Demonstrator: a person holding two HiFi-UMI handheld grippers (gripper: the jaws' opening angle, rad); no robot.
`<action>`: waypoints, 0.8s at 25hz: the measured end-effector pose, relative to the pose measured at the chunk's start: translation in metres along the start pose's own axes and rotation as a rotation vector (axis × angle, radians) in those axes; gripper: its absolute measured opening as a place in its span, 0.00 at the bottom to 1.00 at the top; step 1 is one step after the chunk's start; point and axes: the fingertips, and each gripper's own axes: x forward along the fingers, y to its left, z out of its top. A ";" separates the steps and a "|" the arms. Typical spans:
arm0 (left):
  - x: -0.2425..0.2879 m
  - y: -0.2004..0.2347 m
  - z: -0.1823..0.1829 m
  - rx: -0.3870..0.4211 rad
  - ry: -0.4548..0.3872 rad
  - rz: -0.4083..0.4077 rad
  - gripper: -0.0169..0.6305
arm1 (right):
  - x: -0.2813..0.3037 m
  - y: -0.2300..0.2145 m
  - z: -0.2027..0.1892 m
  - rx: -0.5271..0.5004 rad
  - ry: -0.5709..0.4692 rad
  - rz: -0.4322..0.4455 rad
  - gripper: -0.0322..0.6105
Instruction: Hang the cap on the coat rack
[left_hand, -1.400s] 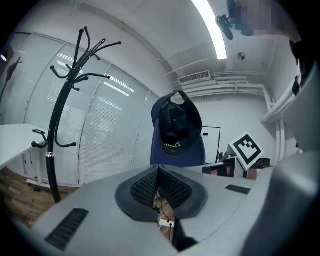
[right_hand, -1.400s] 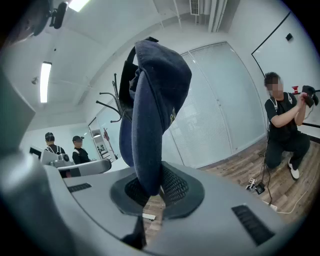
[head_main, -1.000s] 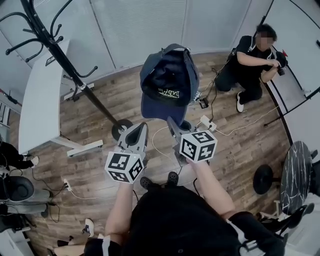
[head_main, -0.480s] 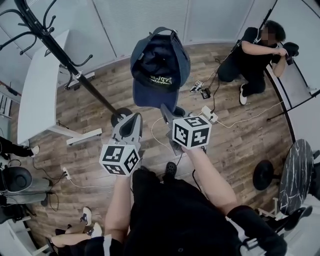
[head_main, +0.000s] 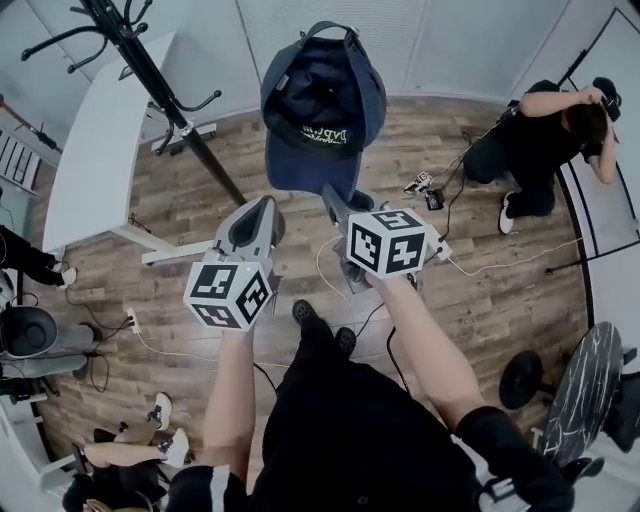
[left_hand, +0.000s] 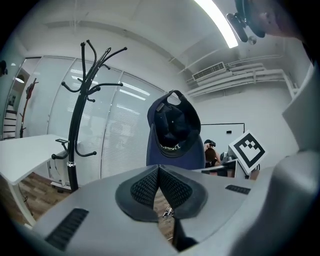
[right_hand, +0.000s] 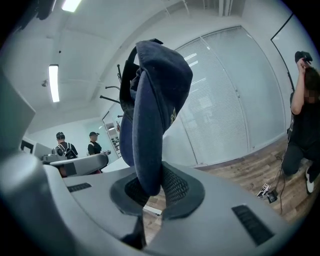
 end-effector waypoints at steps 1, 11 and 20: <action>0.003 0.007 0.004 -0.003 -0.006 0.008 0.05 | 0.006 0.000 0.004 -0.006 0.004 0.002 0.12; 0.032 0.066 0.039 -0.046 -0.082 0.042 0.05 | 0.071 0.010 0.035 -0.059 0.054 0.030 0.12; 0.052 0.108 0.039 -0.076 -0.110 0.095 0.05 | 0.126 0.002 0.004 -0.036 0.179 0.077 0.12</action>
